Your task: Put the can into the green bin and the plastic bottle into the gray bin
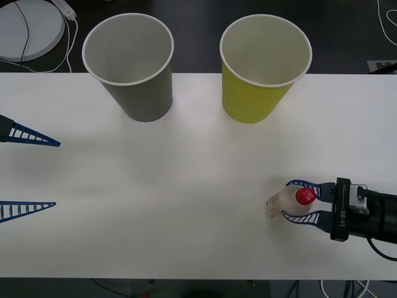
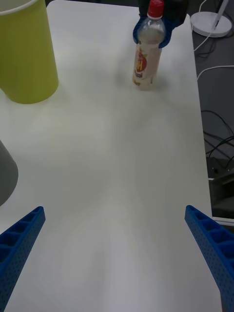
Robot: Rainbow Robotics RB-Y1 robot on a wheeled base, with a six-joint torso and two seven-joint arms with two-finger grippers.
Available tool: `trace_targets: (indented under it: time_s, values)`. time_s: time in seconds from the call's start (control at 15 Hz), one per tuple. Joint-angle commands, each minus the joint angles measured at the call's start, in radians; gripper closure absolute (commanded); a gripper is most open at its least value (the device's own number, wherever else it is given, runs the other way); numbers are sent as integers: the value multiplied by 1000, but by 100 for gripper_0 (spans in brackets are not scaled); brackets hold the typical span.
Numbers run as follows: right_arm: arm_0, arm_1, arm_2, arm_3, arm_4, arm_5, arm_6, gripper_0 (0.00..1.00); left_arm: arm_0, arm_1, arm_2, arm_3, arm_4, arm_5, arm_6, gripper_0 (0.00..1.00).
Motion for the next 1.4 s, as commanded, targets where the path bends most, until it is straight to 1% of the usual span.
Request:
trace_targets:
  time_s: [0.07,0.33,0.67,0.73,0.93,1.13,1.4]
  values:
    - [0,0,0,0,0,0,-3,100,0,0,0,0,0,0,0,0]
    - [0,-3,0,0,0,-3,-5,100,0,0,0,0,0,0,0,0]
    - [17,-35,-17,-17,-38,-23,-17,100,0,0,0,0,0,0,0,0]
    - [32,-41,-35,-34,-38,-21,-26,100,0,0,0,0,0,0,0,0]
    - [95,-66,-95,-117,-38,-9,-117,100,0,0,0,0,0,0,0,0]
    - [180,-86,-189,-224,-38,6,-204,100,0,0,0,0,0,0,0,0]
    - [258,-100,-299,-327,-38,15,-315,100,0,0,0,0,0,0,0,0]
